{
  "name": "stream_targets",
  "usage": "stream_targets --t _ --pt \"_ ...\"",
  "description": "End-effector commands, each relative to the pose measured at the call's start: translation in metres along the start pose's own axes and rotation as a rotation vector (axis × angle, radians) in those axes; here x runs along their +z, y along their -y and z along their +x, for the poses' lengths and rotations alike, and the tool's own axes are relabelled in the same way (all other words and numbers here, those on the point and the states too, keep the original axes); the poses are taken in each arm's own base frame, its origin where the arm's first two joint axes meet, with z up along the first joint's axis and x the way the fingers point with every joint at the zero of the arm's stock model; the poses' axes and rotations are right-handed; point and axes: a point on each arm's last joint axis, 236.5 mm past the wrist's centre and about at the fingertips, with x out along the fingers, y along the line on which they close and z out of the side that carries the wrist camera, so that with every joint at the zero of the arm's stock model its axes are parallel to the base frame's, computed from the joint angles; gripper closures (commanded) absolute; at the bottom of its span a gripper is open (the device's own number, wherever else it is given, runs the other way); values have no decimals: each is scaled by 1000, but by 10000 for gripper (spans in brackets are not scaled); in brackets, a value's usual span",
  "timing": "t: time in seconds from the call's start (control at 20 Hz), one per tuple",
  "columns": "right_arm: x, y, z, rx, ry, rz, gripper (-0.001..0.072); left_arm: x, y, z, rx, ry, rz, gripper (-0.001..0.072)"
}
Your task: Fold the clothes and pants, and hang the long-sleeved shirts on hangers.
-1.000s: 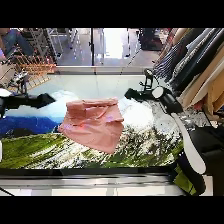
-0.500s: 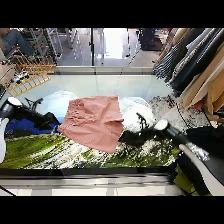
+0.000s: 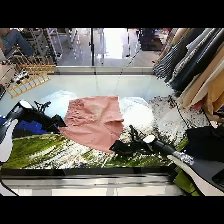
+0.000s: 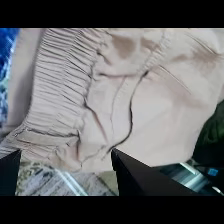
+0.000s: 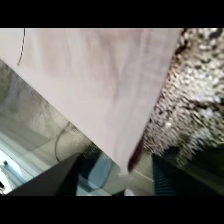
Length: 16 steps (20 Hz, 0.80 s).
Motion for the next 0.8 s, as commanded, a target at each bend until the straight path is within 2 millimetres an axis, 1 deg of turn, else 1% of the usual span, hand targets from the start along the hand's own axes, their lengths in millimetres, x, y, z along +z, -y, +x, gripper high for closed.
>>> stream_targets --t 0.0,0.05,0.1,0.15,0.2,0.25,0.3,0.35,0.4,0.45,0.5,0.55,0.6,0.65,0.75 --pt "11 0 14 -8 47 7 274 9 -5 9 9 24 -32 328" --pt "15 -6 17 -2 58 2 315 10 -3 9 0 31 -33 430" --pt "17 -14 19 7 62 -12 384 11 1 9 -16 33 -36 506" --pt "19 -22 20 15 67 -31 544 9 2 9 -23 26 -36 583" --pt "20 -28 20 24 70 -44 557 5 4 9 -31 7 -36 568" --pt "22 -33 20 31 74 -52 558 -2 5 5 -36 -18 -21 395" --pt "24 -35 19 34 76 -56 569 -7 6 -4 -40 -27 1 249" --pt "23 -35 19 34 76 -56 613 -10 7 -17 -45 -19 3 185" --pt "23 -34 19 27 74 -64 697 -12 8 -32 -46 1 4 185" --pt "23 -33 19 26 72 -66 698 -14 7 -46 -41 20 -1 185" --pt "23 -34 19 27 72 -65 698 -16 2 -56 -19 30 -27 185" --pt "23 -34 19 27 72 -66 698 -22 -7 -63 13 21 -74 185" --pt "23 -34 19 26 73 -66 698 -28 -13 -63 29 -1 -108 185" --pt "23 -33 19 26 73 -66 698 -31 -15 -59 26 -10 -124 185" --pt "23 -33 19 26 73 -66 698 -33 -19 -44 25 -13 -147 185"
